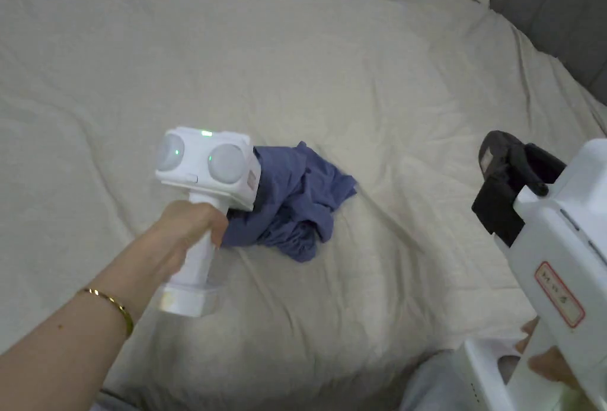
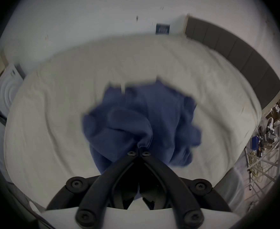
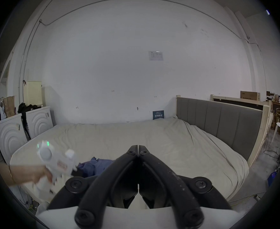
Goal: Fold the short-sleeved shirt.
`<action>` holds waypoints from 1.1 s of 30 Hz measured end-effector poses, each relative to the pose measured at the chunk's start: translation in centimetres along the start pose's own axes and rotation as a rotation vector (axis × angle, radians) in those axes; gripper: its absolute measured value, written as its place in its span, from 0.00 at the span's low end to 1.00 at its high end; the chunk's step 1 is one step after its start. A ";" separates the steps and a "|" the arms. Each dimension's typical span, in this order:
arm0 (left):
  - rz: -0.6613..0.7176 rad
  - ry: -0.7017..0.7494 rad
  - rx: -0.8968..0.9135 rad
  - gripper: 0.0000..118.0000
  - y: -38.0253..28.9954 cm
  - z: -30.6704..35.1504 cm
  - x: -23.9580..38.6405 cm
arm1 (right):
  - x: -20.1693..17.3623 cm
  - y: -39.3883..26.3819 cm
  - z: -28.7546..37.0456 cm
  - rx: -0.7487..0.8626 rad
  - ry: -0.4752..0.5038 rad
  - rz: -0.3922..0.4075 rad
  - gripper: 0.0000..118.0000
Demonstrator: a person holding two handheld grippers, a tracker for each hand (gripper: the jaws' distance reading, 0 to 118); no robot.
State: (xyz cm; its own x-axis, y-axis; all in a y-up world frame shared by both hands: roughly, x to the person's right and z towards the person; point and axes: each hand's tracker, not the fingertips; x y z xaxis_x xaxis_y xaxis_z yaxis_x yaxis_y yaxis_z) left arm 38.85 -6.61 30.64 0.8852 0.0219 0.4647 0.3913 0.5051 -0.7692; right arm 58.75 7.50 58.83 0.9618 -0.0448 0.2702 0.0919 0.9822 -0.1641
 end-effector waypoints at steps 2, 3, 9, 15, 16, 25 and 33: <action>0.011 0.008 -0.042 0.00 -2.4 -1.9 -0.1 | -0.1 -0.4 -0.4 -0.016 0.001 0.000 0.01; 0.020 0.009 -0.032 0.05 -2.8 -2.8 -0.5 | -0.1 -0.6 -0.6 -0.023 0.004 -0.001 0.01; 0.198 -0.084 0.109 1.00 -2.2 0.9 -3.3 | -1.1 -1.0 -1.2 -0.038 0.028 0.011 0.01; 0.554 -0.210 0.232 1.00 -3.7 11.1 -5.4 | -2.4 -0.3 -1.8 -0.011 0.056 0.032 0.01; 0.550 -0.150 0.301 1.00 -4.3 12.6 -5.7 | -2.6 -0.2 -1.9 -0.003 0.061 0.039 0.01; 0.331 0.215 0.507 0.98 -11.3 18.3 -5.5 | -5.3 -0.4 -3.0 0.010 0.097 0.066 0.01; 0.110 0.419 0.841 0.01 -12.9 19.7 -5.4 | -6.8 -1.3 -3.4 -0.005 0.123 0.075 0.01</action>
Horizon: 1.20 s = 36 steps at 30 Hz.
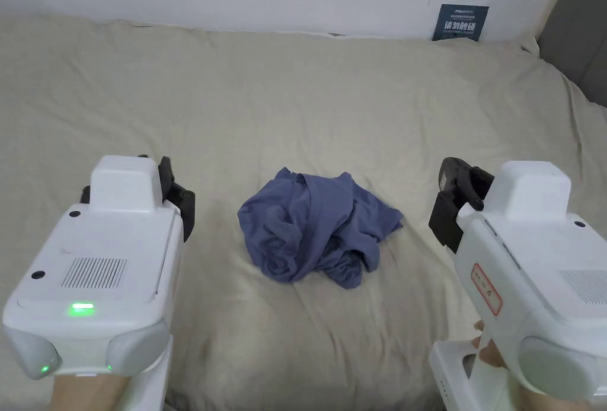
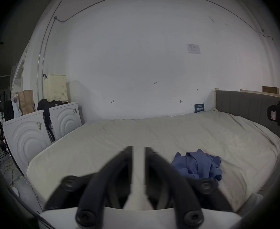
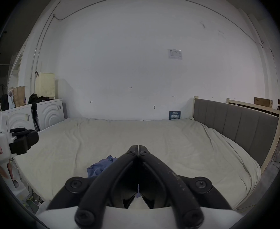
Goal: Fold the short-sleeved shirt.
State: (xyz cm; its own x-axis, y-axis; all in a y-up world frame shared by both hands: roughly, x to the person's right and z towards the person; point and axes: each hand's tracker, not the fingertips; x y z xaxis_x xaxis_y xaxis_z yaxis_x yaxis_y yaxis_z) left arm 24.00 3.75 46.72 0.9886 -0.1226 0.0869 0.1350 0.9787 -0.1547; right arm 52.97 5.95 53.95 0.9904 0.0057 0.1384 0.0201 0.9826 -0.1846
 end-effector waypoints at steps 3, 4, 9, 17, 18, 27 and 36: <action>0.043 -0.030 -0.023 0.00 -0.1 0.0 0.0 | -0.3 -0.2 0.0 -0.006 0.009 0.003 0.01; 0.046 -0.038 -0.032 0.00 -0.1 0.0 0.0 | -0.3 -0.2 0.0 -0.008 0.011 0.003 0.01; 0.064 -0.075 -0.078 0.00 0.1 -0.8 0.3 | -0.2 -0.4 -0.1 -0.017 0.013 -0.002 0.01; 0.144 -0.196 -0.376 0.46 1.1 -9.4 0.6 | 0.6 -0.3 -0.4 -0.029 0.002 0.007 0.01; 0.163 -0.236 -0.428 0.71 0.9 -10.8 0.7 | 0.8 -0.3 -0.5 -0.030 0.000 0.006 0.01; 0.121 -0.238 -0.775 0.99 -4.4 -23.2 4.0 | 2.0 -1.2 -2.3 -0.083 -0.032 0.006 0.01; 0.116 -0.325 -0.858 0.02 -7.0 -24.9 6.7 | 2.8 -2.5 -4.3 -0.160 -0.060 -0.003 0.01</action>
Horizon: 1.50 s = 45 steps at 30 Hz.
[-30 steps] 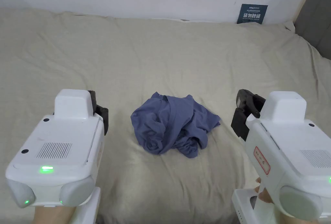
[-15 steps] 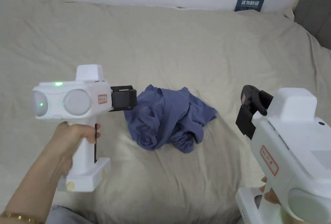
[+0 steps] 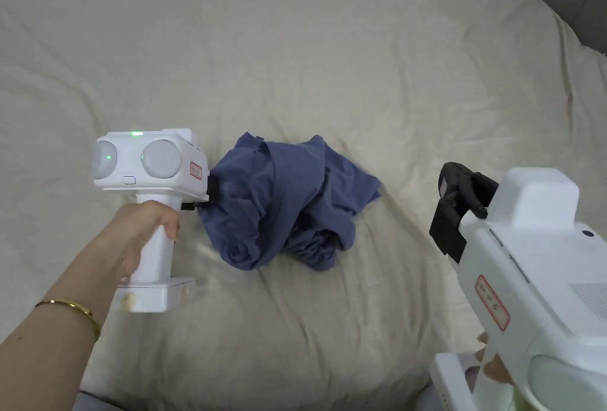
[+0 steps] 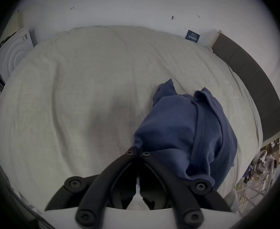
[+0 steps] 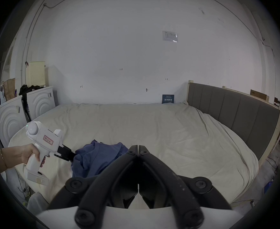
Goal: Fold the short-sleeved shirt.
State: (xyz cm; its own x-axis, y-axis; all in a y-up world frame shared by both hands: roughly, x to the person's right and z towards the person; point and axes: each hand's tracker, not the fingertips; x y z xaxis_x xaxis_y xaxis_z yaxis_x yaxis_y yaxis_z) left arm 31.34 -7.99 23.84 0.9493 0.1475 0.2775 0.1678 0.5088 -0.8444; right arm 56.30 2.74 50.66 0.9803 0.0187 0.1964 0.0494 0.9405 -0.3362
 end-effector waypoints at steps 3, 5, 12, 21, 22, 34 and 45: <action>0.004 -0.048 0.073 0.02 -0.4 1.8 -0.1 | 0.0 0.1 -0.3 -0.008 0.000 0.000 0.01; -0.027 0.000 0.178 0.02 -1.1 4.0 0.1 | 0.1 0.5 -0.7 -0.024 0.004 0.008 0.01; 0.042 0.031 0.339 0.02 -2.8 9.4 -1.2 | 1.8 3.8 -7.8 -0.207 0.072 0.034 0.63; 0.110 0.045 0.339 0.02 -5.0 10.5 -2.5 | 0.2 2.1 -24.5 -0.641 0.038 0.101 0.97; 0.113 0.040 0.334 0.02 -5.1 10.3 -2.6 | -0.2 1.3 -26.2 -0.672 0.026 0.104 0.95; 0.122 0.055 0.293 0.02 -5.2 8.6 -2.7 | -1.0 -2.7 -30.3 -0.753 -0.014 -0.041 0.05; 0.215 0.061 0.487 0.02 -1.8 15.5 -4.8 | 6.4 11.3 -16.1 -0.430 0.162 -0.102 0.04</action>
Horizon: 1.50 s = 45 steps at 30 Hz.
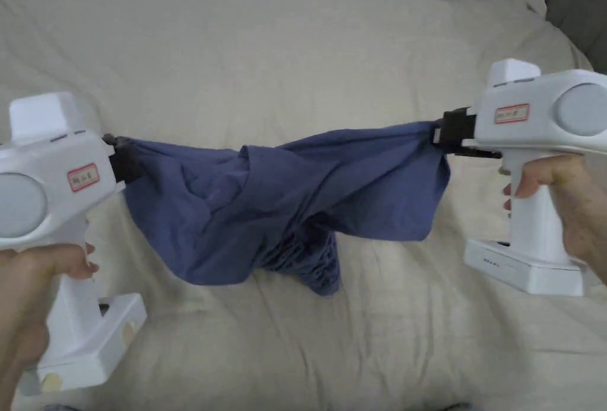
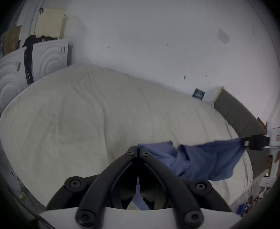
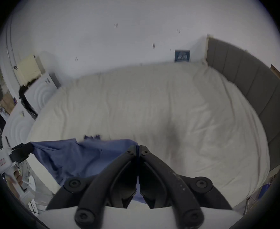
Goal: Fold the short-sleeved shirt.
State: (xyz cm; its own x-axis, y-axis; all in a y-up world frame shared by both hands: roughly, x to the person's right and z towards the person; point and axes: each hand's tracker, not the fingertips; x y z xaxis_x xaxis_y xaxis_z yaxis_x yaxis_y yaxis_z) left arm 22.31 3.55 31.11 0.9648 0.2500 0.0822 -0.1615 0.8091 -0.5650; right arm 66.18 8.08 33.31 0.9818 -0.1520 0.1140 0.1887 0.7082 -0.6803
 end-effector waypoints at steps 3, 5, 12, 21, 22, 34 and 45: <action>-0.004 -0.001 0.093 0.02 4.1 2.3 -0.2 | 0.7 3.1 5.5 0.105 -0.019 0.028 0.04; -0.023 0.001 0.150 0.02 7.2 3.7 -0.1 | 0.8 5.2 8.6 0.162 -0.041 0.042 0.04; -0.078 0.042 0.345 0.02 20.7 7.7 2.1 | 0.5 14.4 14.7 0.357 -0.204 0.136 0.04; 0.001 0.128 0.463 0.02 35.6 6.7 4.7 | -4.4 26.0 18.1 0.540 -0.380 0.194 0.04; 0.003 0.134 0.488 0.02 36.9 6.7 5.2 | -4.9 27.2 18.2 0.564 -0.395 0.192 0.04; -0.134 0.247 0.667 0.02 44.5 6.7 8.6 | -7.8 35.3 19.6 0.728 -0.440 0.103 0.04; -0.219 0.156 0.521 0.02 33.7 4.9 6.0 | -3.1 26.1 15.5 0.577 -0.330 0.071 0.04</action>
State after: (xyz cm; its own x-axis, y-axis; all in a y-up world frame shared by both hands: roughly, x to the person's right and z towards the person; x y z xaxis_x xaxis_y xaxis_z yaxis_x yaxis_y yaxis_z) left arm 21.67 34.89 16.56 1.0000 -0.0020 0.0077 0.0026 0.9978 -0.0667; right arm 68.46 37.69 26.41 0.9306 0.0626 0.3608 0.0151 0.9779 -0.2087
